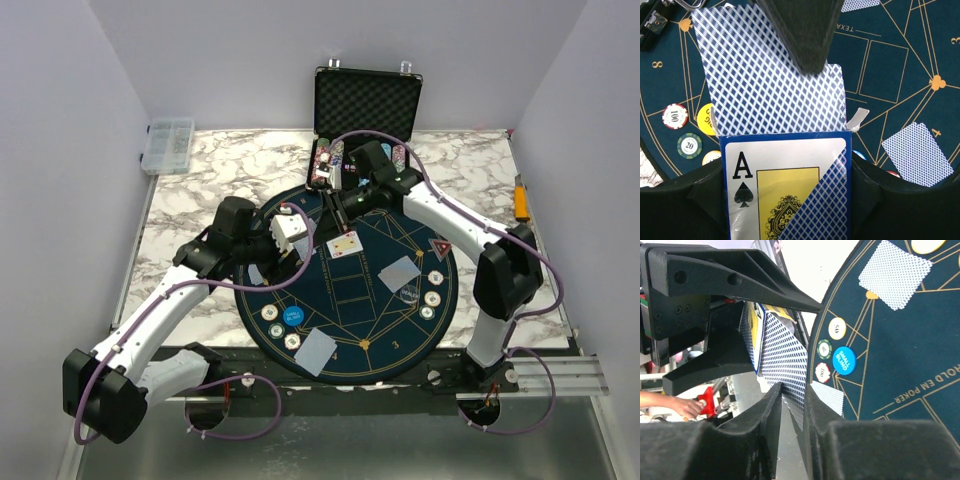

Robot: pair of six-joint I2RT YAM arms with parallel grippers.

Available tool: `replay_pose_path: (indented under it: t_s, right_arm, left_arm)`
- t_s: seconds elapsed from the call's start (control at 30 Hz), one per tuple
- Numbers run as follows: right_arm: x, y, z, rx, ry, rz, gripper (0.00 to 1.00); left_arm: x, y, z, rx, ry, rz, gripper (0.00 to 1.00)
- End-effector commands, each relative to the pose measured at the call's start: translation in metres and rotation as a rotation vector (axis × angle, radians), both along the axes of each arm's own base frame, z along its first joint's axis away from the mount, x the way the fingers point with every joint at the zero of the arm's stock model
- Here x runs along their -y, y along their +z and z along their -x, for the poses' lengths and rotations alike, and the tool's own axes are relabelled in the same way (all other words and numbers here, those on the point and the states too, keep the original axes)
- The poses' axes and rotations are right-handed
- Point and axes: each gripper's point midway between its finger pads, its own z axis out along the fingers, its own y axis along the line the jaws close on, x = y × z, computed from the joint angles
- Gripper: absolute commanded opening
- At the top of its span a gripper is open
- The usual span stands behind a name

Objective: Distribute texas hold em gaming equipment

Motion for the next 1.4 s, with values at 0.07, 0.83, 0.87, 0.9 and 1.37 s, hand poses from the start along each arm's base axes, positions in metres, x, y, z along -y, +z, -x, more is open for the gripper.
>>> replay_pose_path:
  t_s: [0.07, 0.83, 0.87, 0.9, 1.37]
  right_arm:
    - [0.021, 0.003, -0.016, 0.054, -0.082, 0.038, 0.14]
    - [0.188, -0.093, -0.091, 0.225, -0.654, 0.76, 0.01]
    - [0.191, -0.097, -0.092, 0.231, -0.65, 0.804, 0.01]
    - [0.192, -0.1, -0.093, 0.244, -0.648, 0.836, 0.01]
    - [0.177, -0.144, -0.068, 0.498, -0.559, 1.154, 0.01]
  left_arm:
    - [0.002, 0.012, -0.001, 0.038, -0.003, 0.041, 0.0]
    - [-0.008, 0.01, -0.007, 0.001, 0.062, 0.059, 0.0]
    - [-0.008, 0.009, -0.006, 0.002, 0.064, 0.058, 0.0]
    - [-0.009, 0.009, -0.006, 0.007, 0.068, 0.055, 0.0]
    - [-0.015, 0.009, -0.007, 0.016, 0.085, 0.053, 0.0]
